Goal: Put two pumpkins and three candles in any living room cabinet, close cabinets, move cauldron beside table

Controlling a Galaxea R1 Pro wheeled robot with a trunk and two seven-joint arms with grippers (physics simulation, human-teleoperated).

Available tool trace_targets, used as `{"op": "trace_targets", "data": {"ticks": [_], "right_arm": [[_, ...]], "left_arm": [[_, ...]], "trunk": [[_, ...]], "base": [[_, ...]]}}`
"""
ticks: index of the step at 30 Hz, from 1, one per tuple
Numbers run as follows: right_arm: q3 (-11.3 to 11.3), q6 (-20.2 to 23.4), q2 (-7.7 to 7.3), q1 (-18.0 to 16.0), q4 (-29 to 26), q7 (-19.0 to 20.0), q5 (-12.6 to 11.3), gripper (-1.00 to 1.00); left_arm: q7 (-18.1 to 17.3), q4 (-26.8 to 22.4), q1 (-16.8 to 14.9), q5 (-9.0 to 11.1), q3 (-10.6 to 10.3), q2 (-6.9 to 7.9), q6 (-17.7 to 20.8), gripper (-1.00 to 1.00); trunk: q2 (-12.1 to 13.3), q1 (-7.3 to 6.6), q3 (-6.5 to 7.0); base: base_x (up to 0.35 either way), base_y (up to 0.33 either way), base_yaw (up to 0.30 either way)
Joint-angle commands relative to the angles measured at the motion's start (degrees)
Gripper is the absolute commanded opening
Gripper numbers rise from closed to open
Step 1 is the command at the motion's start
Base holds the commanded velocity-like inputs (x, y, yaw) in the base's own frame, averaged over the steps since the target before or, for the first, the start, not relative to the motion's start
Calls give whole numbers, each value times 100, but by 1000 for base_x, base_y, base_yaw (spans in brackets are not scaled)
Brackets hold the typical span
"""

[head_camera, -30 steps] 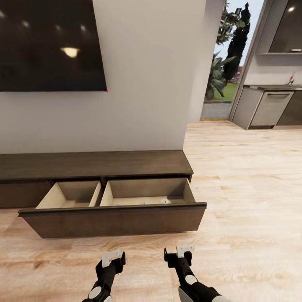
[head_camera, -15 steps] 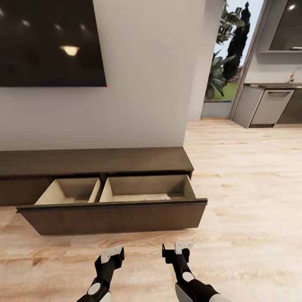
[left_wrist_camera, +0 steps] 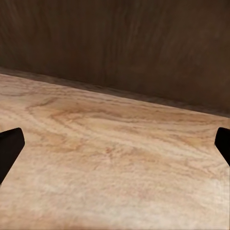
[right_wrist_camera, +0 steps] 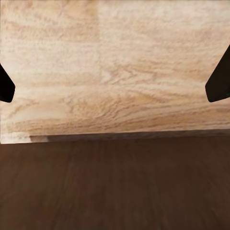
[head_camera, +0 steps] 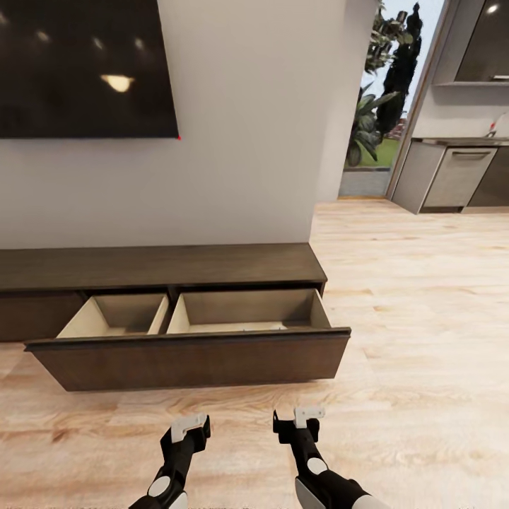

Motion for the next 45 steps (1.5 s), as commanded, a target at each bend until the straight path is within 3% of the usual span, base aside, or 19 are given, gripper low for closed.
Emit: {"op": "trace_targets", "data": {"ticks": [1,6,17,24,40,45], "right_arm": [[49,-20,0,-7,1,-32,-40,100],[49,-20,1,-5,1,-32,-40,100],[49,-65,1,-5,-2,-26,-39,100],[46,-625,-7,-5,9,-22,-48,100],[49,-662,-7,-6,65,20,-48,100],[49,-662,-7,-5,66,20,-48,100]], "left_arm": [[44,-6,-7,44,-48,8,-30,100],[83,-7,-7,41,-48,6,-36,100],[122,6,-7,42,-46,-5,-188,100],[124,3,-7,43,-48,-1,-205,100],[440,-3,-7,31,-76,-3,-432,100],[448,13,-7,-75,-65,-14,-434,100]], "trunk": [[-44,21,-23],[-244,131,-113],[-244,131,-113],[-244,131,-113],[-244,131,-113],[-244,131,-113]], "base": [[0,0,0],[0,0,0],[0,0,0],[163,0,0],[51,0,0],[37,3,0]]}}
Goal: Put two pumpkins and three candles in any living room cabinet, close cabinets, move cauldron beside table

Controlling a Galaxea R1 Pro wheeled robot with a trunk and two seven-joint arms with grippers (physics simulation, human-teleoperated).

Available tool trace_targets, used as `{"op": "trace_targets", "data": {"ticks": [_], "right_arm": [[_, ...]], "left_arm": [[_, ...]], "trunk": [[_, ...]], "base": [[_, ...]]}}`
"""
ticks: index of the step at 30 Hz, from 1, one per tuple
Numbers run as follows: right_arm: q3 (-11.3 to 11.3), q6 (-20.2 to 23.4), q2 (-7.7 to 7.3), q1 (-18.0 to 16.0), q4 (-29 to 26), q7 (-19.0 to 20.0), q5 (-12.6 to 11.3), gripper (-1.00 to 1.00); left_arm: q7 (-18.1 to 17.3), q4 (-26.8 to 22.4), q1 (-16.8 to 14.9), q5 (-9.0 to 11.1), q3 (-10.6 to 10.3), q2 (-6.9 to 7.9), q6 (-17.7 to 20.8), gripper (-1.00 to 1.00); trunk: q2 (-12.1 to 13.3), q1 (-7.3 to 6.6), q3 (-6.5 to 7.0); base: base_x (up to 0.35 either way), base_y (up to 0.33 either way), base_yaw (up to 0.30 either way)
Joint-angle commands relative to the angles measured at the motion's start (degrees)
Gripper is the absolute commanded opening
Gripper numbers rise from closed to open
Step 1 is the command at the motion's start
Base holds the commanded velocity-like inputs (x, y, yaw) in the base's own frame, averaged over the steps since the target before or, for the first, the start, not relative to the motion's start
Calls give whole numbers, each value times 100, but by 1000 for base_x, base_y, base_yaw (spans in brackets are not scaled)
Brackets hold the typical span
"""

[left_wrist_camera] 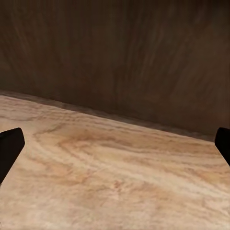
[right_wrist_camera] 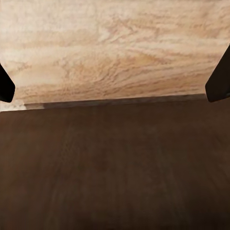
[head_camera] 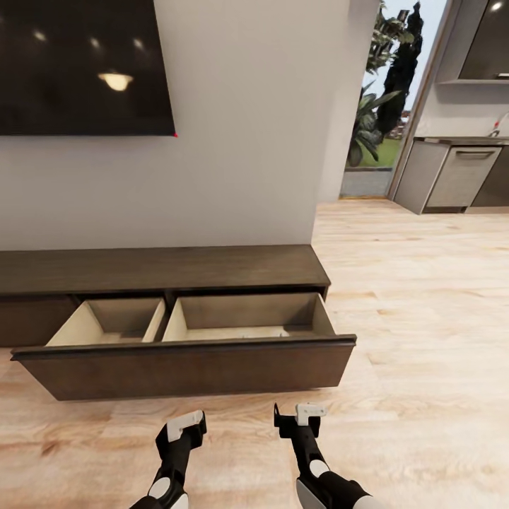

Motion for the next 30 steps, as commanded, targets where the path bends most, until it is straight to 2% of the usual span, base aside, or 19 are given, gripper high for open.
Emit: {"op": "trace_targets", "data": {"ticks": [1,7,24,30], "right_arm": [[49,-16,-1,-7,0,-40,-27,100],[49,-16,-1,-5,-3,-40,-27,100],[49,-16,-1,-6,2,-40,-27,100],[49,-16,-1,-7,-1,-40,-27,100]], "left_arm": [[42,4,-7,11,-48,3,-30,100],[43,33,-7,-107,-47,-5,-27,100],[43,36,-7,-120,-38,11,-23,100],[43,36,-7,-120,-38,12,-23,100]], "trunk": [[-2,0,-5],[-2,0,-5],[-2,0,-5],[-2,0,-5]], "base": [[161,44,0],[278,24,0],[310,1,0],[185,0,0]]}}
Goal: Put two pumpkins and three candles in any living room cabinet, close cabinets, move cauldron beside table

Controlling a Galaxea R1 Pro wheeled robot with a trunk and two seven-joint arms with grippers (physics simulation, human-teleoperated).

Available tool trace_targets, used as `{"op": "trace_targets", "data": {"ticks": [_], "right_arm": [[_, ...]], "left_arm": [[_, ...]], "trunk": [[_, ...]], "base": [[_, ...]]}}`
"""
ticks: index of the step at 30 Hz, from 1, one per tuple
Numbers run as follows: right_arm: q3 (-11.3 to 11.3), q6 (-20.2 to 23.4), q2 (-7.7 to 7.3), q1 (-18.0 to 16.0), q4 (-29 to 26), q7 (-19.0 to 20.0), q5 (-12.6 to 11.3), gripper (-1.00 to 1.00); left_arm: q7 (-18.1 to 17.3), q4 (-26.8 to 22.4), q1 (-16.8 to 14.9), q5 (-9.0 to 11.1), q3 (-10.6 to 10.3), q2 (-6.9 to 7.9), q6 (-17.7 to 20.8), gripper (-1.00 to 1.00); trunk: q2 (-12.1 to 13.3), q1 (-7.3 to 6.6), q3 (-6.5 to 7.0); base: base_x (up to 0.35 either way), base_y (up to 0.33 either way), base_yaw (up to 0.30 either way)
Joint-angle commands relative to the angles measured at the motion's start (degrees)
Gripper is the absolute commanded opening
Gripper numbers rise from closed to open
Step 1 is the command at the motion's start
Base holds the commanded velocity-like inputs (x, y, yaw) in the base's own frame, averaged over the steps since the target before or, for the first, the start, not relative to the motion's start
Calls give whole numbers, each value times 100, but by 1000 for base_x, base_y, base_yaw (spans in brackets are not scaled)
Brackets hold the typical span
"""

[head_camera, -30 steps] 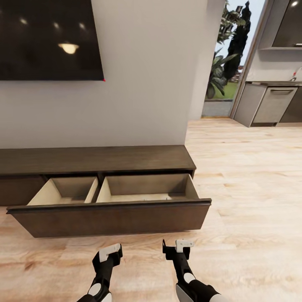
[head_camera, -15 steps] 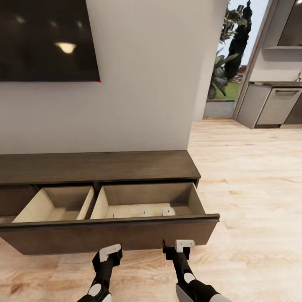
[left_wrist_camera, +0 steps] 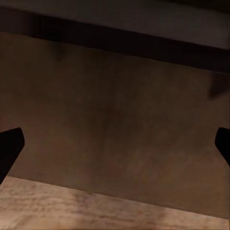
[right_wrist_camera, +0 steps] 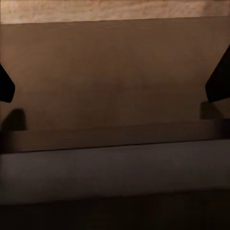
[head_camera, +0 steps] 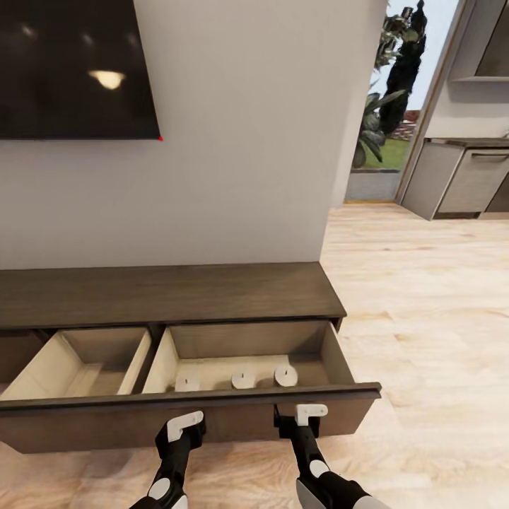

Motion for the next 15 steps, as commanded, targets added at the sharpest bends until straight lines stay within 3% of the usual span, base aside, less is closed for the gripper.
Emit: {"op": "trace_targets", "data": {"ticks": [1,15], "right_arm": [[27,-23,-1,-8,-1,-42,-21,100],[27,-23,-1,-9,1,-43,-21,100]], "left_arm": [[42,-5,-7,44,-48,8,-28,100],[42,-5,-7,43,-48,8,-27,100]], "trunk": [[-2,0,-4],[-2,0,-4]], "base": [[163,0,0],[273,0,0]]}}
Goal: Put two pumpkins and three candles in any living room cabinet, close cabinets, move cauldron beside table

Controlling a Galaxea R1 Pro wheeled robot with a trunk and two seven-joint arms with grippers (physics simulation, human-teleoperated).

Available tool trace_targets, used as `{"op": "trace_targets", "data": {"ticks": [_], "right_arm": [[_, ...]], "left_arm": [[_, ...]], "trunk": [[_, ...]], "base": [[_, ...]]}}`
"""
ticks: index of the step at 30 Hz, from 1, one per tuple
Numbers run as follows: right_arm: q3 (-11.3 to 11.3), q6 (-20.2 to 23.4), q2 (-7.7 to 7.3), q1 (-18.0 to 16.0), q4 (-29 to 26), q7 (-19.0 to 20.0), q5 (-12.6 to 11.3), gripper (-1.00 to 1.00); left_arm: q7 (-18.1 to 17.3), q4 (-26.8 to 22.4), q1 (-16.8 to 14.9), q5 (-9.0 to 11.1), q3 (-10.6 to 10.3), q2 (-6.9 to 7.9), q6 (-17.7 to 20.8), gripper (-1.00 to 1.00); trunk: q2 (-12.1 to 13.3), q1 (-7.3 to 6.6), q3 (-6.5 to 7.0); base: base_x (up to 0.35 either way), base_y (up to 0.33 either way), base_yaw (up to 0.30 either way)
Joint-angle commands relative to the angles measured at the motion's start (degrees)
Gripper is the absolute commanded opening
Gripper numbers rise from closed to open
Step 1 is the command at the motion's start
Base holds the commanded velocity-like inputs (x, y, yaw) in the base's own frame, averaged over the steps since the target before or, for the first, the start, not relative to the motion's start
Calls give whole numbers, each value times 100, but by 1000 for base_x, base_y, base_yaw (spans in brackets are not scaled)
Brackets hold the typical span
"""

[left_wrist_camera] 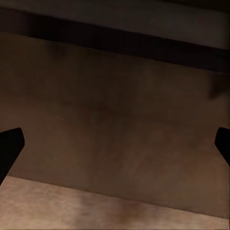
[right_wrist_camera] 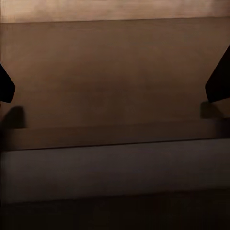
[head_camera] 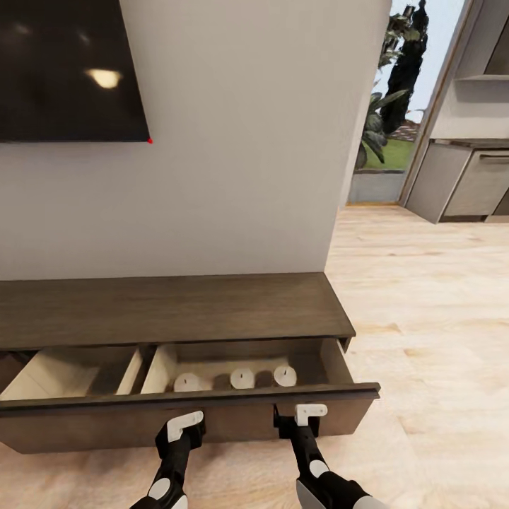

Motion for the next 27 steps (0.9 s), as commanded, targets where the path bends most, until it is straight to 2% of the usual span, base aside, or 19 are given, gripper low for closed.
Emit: {"op": "trace_targets", "data": {"ticks": [1,21,27], "right_arm": [[14,-28,-2,-8,-1,-48,-44,100],[14,-28,-2,-8,6,-48,-44,100],[15,-28,-2,-7,6,-47,-44,100]], "left_arm": [[42,-5,-7,43,-48,11,-28,100],[42,-9,-7,43,-48,17,-33,100],[42,-44,-7,43,-48,17,-37,100]], "trunk": [[-2,2,-5],[-2,2,-5],[-2,2,-5]], "base": [[311,0,0],[308,0,0],[63,0,0]]}}
